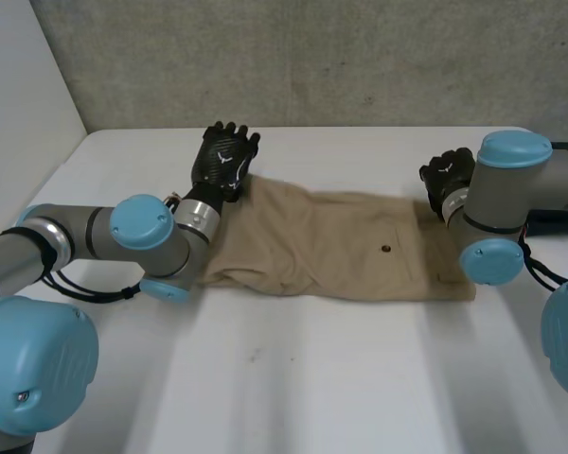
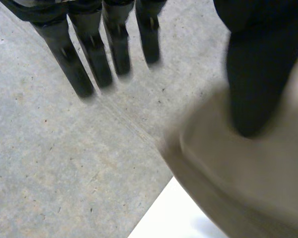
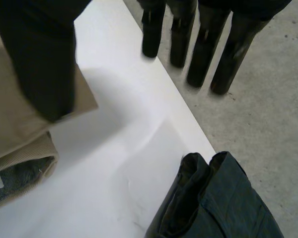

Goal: Fold the laundry.

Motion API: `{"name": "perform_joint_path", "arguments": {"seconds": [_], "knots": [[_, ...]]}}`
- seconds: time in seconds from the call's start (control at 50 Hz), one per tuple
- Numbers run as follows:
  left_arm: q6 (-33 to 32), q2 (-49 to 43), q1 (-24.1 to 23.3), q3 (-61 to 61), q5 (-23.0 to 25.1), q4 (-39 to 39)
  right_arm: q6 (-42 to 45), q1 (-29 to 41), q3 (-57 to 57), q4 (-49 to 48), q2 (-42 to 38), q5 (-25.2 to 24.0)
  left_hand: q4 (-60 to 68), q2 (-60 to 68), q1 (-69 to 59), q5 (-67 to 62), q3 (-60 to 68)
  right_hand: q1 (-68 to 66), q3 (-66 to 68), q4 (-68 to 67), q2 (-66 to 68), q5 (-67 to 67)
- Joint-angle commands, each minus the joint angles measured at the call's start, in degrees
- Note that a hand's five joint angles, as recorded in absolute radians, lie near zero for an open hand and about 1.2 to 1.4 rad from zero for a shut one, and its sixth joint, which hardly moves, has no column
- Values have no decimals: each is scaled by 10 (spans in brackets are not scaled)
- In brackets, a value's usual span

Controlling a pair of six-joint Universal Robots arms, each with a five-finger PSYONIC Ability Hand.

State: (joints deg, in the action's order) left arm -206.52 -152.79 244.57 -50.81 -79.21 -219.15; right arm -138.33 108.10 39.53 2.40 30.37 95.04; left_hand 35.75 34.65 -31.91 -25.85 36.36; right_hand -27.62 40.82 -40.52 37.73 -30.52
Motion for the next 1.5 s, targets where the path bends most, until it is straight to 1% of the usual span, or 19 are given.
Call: {"name": "perform_joint_path", "arguments": {"seconds": [0.02, 0.1, 0.14, 0.2, 0.32, 0.46, 0.58, 0.66, 0.68, 0.7, 0.88, 1.04, 1.1, 1.16, 1.28, 1.34, 1.42, 1.44, 1.5], "knots": [[0, 70, -2, -84, -24, -8, -59, 2, 59, 33, 88, 16, -257, -246, 219, 258, -264, 176, -308, 305, -277, 305], [0, 152, 2, -173, -28, -8, -113, 1, 169, 33, 215, -13, -257, -246, 219, 258, -264, 176, -308, 305, -277, 305], [2, 200, 5, -225, -30, 0, -134, -2, 238, 38, 282, -49, -257, -246, 219, 258, -264, 176, -308, 305, -277, 305], [5, 252, 8, -284, -32, 7, -147, -26, 320, 40, 313, -105, -257, -246, 219, 258, -264, 176, -308, 305, -277, 305], [31, 368, 11, -418, -38, 33, -150, -61, 443, 50, 333, -158, -257, -246, 219, 258, -264, 176, -308, 305, -277, 305], [115, 402, 6, -490, -39, 45, -150, -72, 528, -31, 333, -162, -257, -246, 219, 258, -263, 102, -233, 231, -203, 231], [138, 402, 3, -498, -38, 49, -144, -81, 537, -101, 296, -165, -255, -244, 217, 256, -261, -45, -87, 84, -56, 84], [139, 402, 4, -498, -39, 49, -142, -90, 530, -124, 281, -164, -255, -244, 217, 256, -261, -213, 81, -84, 112, -84], [139, 401, 4, -498, -39, 49, -142, -93, 528, -131, 273, -164, -255, -244, 217, 256, -261, -401, 269, -272, 300, -272], [140, 400, 4, -498, -39, 49, -141, -94, 528, -135, 271, -161, -255, -244, 217, 256, -261, -523, 391, -394, 421, -394], [140, 402, 3, -500, -38, 50, -127, -152, 536, -132, 291, -166, -257, -246, 219, 258, -263, -524, 392, -395, 423, -395], [140, 413, 3, -503, -38, 72, -14, -255, 541, -78, 353, -167, -257, -246, 219, 258, -264, -524, 392, -395, 423, -395], [141, 417, 3, -503, -38, 86, 32, -265, 535, -73, 368, -164, -257, -246, 219, 258, -264, -524, 392, -395, 423, -395], [141, 420, 4, -501, -39, 94, 70, -217, 521, -75, 384, -165, -257, -246, 219, 258, -264, -524, 392, -395, 423, -395], [144, 430, 4, -494, -40, 96, 78, -50, 473, -97, 393, -166, -257, -246, 219, 258, -264, -524, 392, -395, 423, -395], [151, 444, 3, -490, -41, 98, 83, 4, 468, -123, 388, -173, -257, -246, 219, 258, -263, -524, 392, -395, 423, -395], [164, 454, 2, -480, -42, 99, 116, 96, 472, -156, 361, -211, -257, -246, 219, 258, -263, -524, 392, -395, 423, -395], [168, 455, 2, -476, -45, 99, 136, 128, 474, -158, 336, -235, -255, -244, 217, 256, -261, -524, 392, -395, 423, -395], [184, 456, -1, -461, -64, 99, 165, 158, 477, -156, 308, -263, -255, -244, 217, 256, -261, -524, 392, -395, 423, -395]]}}
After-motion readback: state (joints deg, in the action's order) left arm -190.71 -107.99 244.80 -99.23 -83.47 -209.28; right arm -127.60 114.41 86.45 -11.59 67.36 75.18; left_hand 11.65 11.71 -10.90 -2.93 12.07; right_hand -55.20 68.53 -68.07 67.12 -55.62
